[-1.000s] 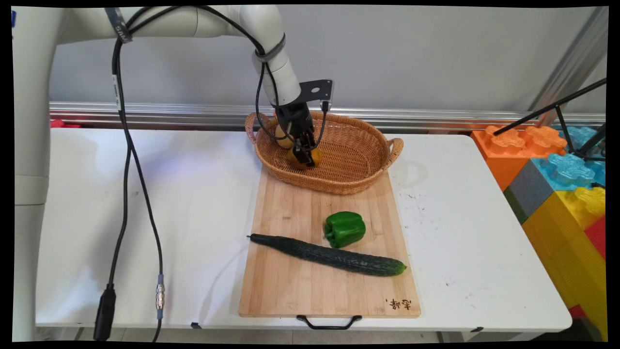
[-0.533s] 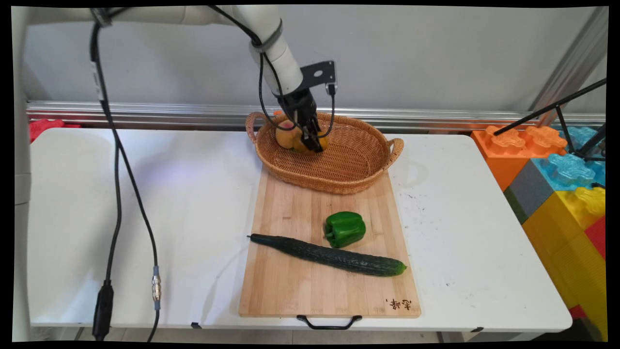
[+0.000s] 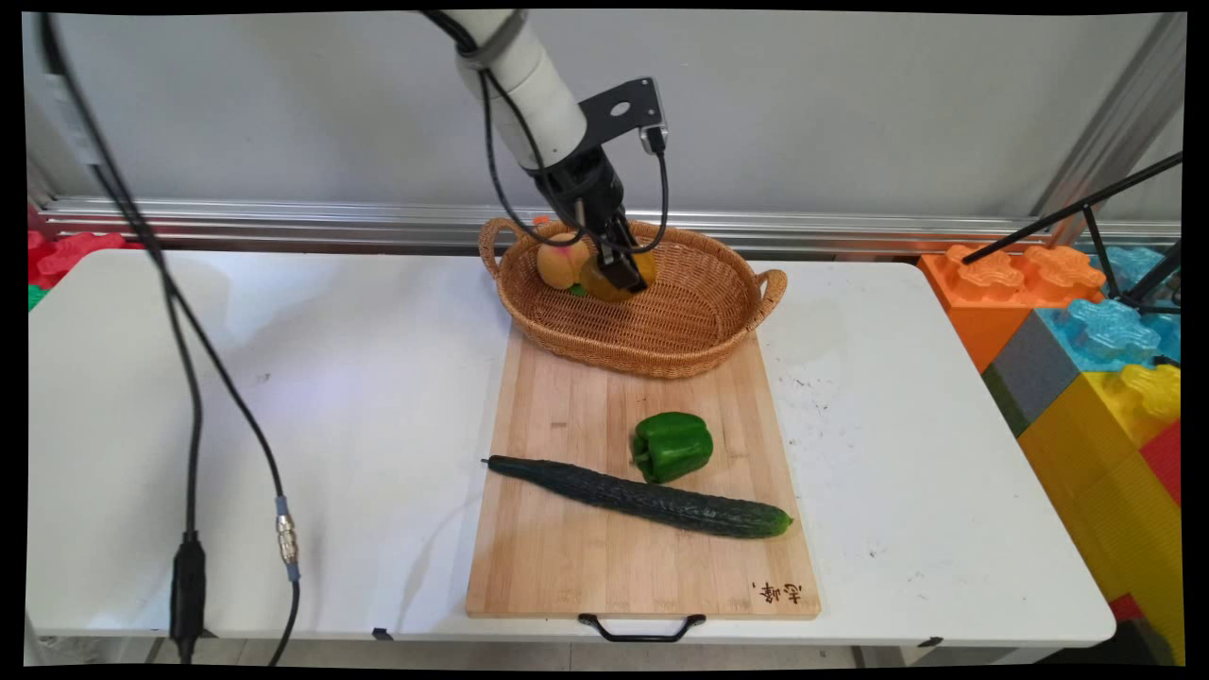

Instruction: Place the picked object on the cutting board

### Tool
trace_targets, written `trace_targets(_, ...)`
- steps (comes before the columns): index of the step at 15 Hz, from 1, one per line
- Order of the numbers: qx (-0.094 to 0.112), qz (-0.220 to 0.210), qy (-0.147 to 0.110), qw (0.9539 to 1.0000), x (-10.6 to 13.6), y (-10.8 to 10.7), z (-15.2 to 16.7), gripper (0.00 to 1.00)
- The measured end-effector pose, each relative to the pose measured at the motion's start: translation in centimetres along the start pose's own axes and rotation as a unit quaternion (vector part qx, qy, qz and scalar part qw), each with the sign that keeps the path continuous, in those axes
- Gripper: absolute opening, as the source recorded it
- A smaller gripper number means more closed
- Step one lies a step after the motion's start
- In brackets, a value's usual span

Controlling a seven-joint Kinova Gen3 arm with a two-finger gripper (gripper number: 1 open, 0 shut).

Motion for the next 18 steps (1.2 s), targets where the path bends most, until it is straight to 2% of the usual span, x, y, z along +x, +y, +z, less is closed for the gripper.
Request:
trace_targets(4,-0.022,0.000,0.030,0.9993,-1.7,4.4,-3.0,0.00)
trace_targets(9,-0.035,0.002,0.045,0.9984,-5.4,7.9,-4.8,0.00)
trace_targets(13,-0.033,0.014,0.043,0.9984,-8.0,9.2,-3.6,0.00)
trace_targets(18,-0.038,0.028,0.027,0.9985,-9.9,9.7,0.4,0.00)
